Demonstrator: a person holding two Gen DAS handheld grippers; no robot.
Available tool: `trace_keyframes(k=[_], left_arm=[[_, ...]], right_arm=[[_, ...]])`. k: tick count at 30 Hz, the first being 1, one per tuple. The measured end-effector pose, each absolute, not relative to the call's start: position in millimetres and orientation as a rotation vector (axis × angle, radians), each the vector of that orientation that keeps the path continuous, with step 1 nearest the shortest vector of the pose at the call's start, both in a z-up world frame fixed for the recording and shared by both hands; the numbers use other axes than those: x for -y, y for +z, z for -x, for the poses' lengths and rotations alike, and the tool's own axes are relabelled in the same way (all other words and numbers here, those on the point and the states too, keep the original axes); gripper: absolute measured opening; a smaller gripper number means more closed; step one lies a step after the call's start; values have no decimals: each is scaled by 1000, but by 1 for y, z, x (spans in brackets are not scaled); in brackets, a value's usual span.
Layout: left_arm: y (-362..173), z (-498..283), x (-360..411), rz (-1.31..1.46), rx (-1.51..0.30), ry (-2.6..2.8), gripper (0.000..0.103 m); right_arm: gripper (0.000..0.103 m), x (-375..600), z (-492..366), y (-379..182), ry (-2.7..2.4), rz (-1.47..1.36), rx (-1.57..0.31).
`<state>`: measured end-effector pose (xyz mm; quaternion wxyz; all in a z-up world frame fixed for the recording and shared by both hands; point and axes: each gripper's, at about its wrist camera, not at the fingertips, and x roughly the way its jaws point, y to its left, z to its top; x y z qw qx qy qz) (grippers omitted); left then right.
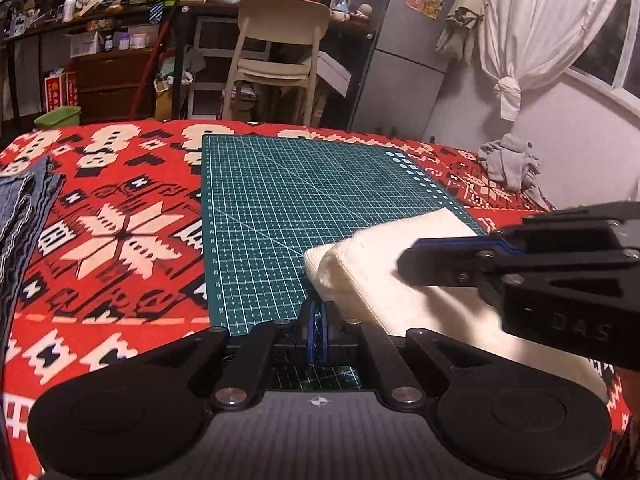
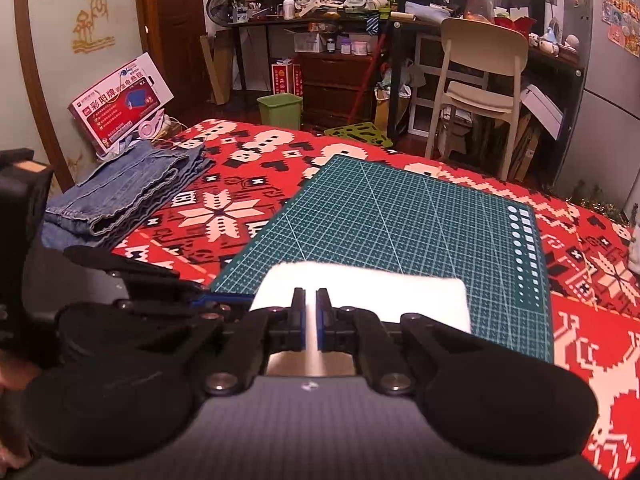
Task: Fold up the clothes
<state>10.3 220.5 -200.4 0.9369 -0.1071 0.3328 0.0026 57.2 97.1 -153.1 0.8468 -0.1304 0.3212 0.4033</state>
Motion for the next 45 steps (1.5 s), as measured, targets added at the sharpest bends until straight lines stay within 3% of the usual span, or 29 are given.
trace_keyframes(k=[8,45], left_arm=[[-198,0,-194,37,-682,-22,0],[-196,31,-169,4,-723,-57,0]], right_arm=[[9,-107,-57,-159,861,272,-688],[15,-73,-21,-154,865,274,-723]])
